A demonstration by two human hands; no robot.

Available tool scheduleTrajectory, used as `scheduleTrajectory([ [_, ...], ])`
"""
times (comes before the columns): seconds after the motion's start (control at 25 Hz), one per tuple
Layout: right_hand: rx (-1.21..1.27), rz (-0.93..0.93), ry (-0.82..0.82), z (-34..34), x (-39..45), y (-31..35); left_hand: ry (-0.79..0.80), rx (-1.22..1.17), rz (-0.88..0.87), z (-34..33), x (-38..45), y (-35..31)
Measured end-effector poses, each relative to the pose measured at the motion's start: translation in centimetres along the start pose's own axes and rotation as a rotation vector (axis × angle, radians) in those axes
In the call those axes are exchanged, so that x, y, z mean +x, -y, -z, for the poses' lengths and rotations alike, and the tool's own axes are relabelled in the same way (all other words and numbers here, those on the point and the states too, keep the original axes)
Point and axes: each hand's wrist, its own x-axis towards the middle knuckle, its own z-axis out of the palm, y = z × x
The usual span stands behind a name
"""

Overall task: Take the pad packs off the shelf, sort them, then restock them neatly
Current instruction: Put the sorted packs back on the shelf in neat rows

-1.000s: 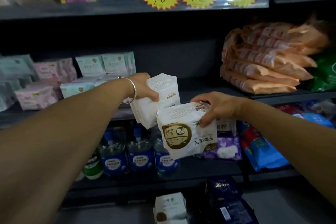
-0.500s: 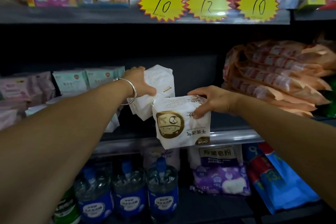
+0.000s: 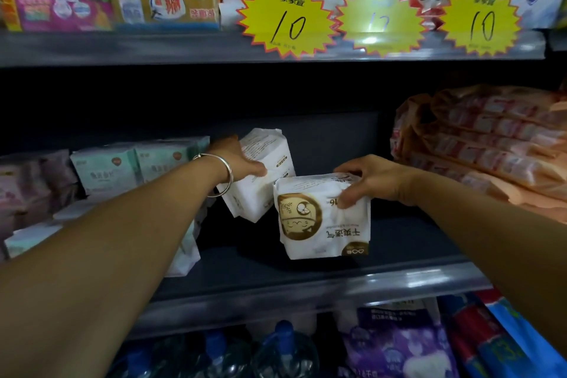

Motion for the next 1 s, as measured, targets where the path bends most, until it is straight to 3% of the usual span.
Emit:
scheduleTrajectory([
  [0.36,0.165,-0.148,-0.213,-2.4,4.1,-1.2,0.096,0.090,0.061,-2.9,4.3,1.1],
  [0.68,0.586,-0.273,-0.469,-3.2,4.7,-2.0,0.094,0.148,0.124,-4.9,5.7,0.1],
  [0.84,0.805,-0.318,-0.578,-4.2,4.7,-2.1,0.050,0.051,0.187,-5.2,5.6,0.2],
  [1.0,1.191,-0.252,-0.599,-6.4,5.2,-1.5,0.020,-0.059,0.238,-6.0,5.2,0.6],
])
